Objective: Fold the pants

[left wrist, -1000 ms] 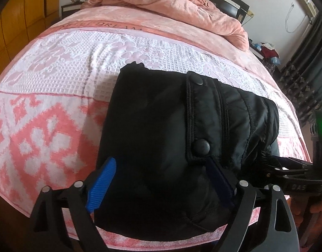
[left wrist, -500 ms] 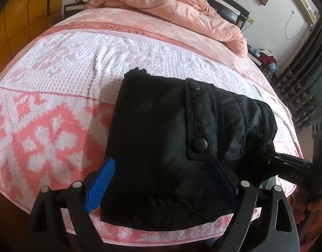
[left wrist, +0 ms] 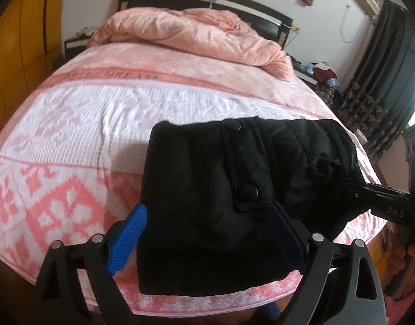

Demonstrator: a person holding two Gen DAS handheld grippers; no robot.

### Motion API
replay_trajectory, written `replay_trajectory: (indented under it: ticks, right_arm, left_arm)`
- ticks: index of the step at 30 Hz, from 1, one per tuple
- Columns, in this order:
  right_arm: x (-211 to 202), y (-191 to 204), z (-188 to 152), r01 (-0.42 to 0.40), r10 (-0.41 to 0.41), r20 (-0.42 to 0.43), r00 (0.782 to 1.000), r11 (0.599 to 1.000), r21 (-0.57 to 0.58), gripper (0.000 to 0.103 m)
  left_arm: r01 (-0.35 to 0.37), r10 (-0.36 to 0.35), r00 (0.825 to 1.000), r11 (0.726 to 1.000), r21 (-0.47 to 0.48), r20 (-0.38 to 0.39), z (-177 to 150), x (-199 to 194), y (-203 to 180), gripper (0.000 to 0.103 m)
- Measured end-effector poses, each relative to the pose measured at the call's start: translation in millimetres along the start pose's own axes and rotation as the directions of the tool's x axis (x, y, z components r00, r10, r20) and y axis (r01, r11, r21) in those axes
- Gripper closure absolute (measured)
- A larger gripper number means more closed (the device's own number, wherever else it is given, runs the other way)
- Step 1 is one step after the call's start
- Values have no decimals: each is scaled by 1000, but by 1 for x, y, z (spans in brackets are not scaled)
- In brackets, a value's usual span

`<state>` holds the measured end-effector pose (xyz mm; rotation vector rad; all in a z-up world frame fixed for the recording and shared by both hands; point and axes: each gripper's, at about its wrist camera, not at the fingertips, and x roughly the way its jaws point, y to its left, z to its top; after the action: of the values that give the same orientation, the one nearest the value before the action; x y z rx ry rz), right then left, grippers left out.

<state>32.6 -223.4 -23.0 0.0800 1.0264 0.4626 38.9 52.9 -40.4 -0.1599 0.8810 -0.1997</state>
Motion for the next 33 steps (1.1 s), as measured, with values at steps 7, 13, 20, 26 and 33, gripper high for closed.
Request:
replay_trajectory:
  ticks: [7,13,20,26,33]
  right_arm:
    - [-22,-31,-1,22,-23,5,1000,999,36,84]
    - [-13,-52,-3,51,-49,-21,999,996,69,84]
    - [7,-74,-15,89,-81,-77,994,990,112,83]
    - [34,-88,-30,132,-114,-135,984,982,133,80]
    - [42,-88,-32,143,-124,-151,981,982,124,71]
  left_arm:
    - [23,-25,999,998,58,37,9,-14,-29,9]
    - [18,-21,999,997,76,43,12,-17,-40,8]
    - [-3,0,999,997,76,46,13,-16,-43,8]
    - [-22,18,999,996,82,50,14,-15,-43,8]
    - [-25,20,999,995,92,48,13,-14,-44,7]
